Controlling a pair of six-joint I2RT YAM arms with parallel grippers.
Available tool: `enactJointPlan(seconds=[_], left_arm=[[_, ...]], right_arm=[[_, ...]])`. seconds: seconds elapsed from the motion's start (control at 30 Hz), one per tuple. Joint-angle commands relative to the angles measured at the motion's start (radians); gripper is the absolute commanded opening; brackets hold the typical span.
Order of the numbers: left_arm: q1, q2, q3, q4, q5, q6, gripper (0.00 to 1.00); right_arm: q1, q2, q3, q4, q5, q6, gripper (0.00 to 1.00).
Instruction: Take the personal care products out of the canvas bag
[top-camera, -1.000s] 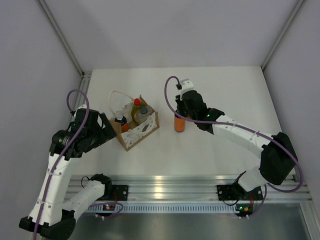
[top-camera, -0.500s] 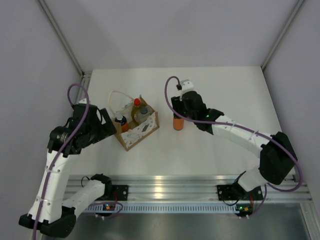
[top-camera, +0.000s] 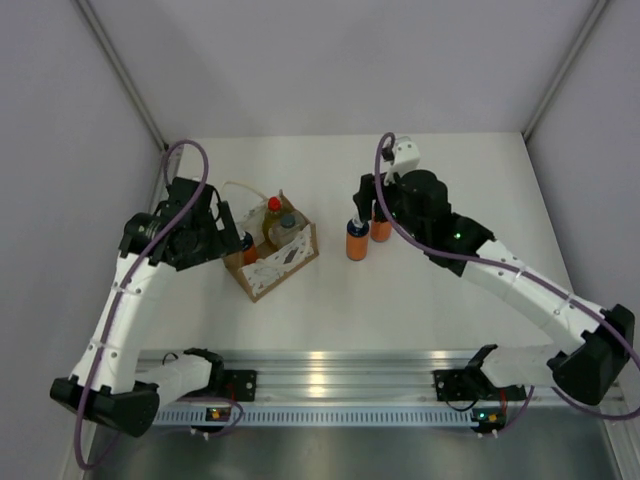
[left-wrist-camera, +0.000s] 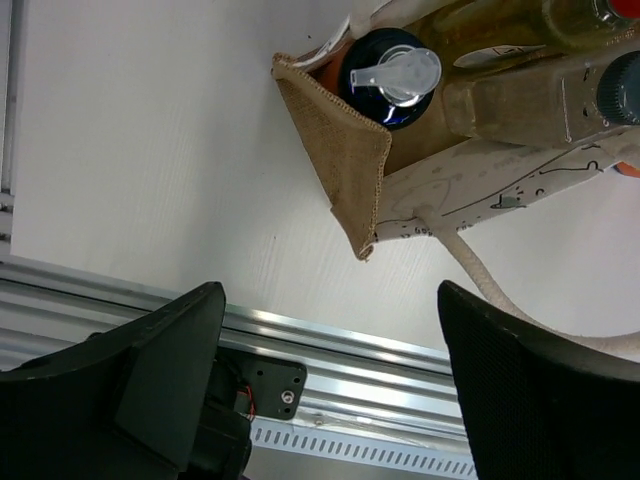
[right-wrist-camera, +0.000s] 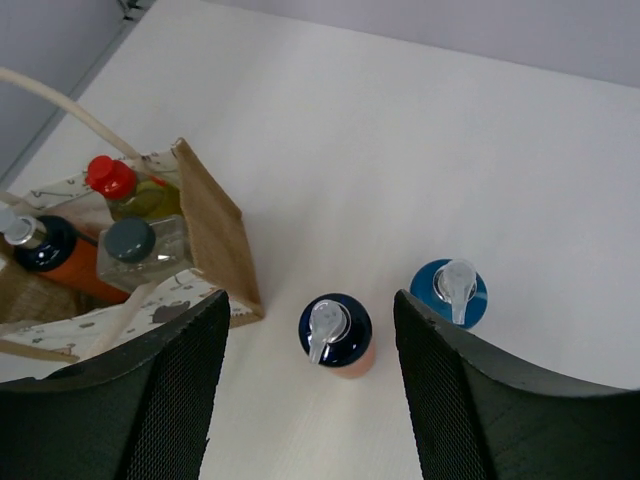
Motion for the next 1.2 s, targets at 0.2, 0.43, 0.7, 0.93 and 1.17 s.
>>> enactJointPlan(seconds=[0.2,0.43,0.7,0.93,1.17], left_arm=[[-0.015,0.166,0.116,0.178,-0.025,0.196,0.71],[-0.015,0.195,0.026,0.379,0.056,0.487,0.73],[-0.012,0.352,0.08,0.39,0.165,0.535,0.72],[-0.014,0.378,0.083,0.389,0.139,0.513,0.66],[-0.014,0.346,0.072,0.366,0.112,0.483,0.65]], right_arm=[[-0.013,-0.131,0.018,-0.091,-0.063,0.028,0.66],[-0.013,-0.165,0.002,-0.128,-0.075,0.03,0.66],[-0.013,-0.203,-0.015,-0.157,-0.087,0.037,0.67],[-0.013,-0.237,-0.031,-0.177,-0.081,0.045,0.67],[-0.013,-0.239,-0.028,-0.191,-0.087,0.045,0.67]])
